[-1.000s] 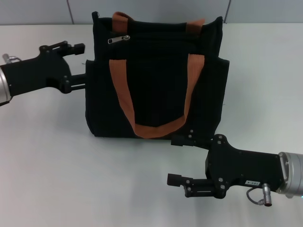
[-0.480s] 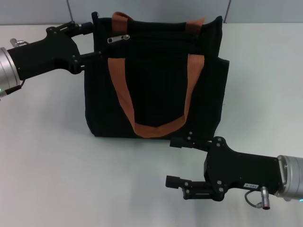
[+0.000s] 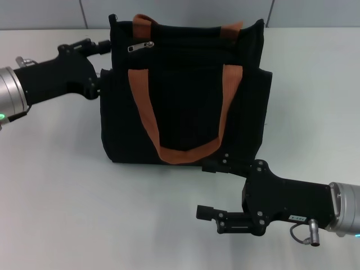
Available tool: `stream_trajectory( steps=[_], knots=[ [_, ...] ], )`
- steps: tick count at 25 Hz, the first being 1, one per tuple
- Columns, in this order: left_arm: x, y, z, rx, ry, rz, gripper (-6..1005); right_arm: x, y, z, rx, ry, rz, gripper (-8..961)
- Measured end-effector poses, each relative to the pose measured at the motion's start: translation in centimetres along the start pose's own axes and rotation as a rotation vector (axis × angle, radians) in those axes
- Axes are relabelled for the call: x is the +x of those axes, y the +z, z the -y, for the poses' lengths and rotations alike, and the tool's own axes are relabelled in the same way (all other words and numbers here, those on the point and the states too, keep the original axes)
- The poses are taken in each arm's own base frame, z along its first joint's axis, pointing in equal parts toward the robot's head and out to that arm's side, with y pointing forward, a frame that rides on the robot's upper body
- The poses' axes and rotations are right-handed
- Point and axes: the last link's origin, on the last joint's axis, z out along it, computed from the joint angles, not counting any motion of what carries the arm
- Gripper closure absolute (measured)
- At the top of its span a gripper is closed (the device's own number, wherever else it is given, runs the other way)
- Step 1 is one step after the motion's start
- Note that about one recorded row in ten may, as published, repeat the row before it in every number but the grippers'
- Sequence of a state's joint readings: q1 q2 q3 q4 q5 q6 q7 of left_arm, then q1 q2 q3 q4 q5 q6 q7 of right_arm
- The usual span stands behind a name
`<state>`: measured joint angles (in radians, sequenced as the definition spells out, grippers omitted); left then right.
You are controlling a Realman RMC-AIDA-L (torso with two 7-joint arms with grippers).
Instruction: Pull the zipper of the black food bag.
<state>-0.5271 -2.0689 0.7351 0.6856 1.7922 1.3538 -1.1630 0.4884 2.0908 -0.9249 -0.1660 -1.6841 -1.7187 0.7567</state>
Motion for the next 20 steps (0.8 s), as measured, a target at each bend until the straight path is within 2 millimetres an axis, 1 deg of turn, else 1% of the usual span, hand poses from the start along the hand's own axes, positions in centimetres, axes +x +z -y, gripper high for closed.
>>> stream_trajectory(
  steps=[5,10,15,20],
  knots=[
    [-0.18,-0.37,0.07,0.012,-0.004,-0.003,205,-0.14,0.14,0.32,0.008,-0.007,0.000,128],
    [-0.14,0.11,-0.11,0.007,0.006,-0.007,211,-0.28,0.27,0.48,0.006,-0.012,0.001,128],
    [0.10,0.37,-0.25,0.005,0.007,-0.035,419,-0.29,0.28,0.49,0.008,-0.011,0.002,128],
    [0.43,0.42,-0.14,0.013,0.001,-0.057,575,-0.30,0.25,0.58,0.017,-0.011,0.006,127]
  ],
)
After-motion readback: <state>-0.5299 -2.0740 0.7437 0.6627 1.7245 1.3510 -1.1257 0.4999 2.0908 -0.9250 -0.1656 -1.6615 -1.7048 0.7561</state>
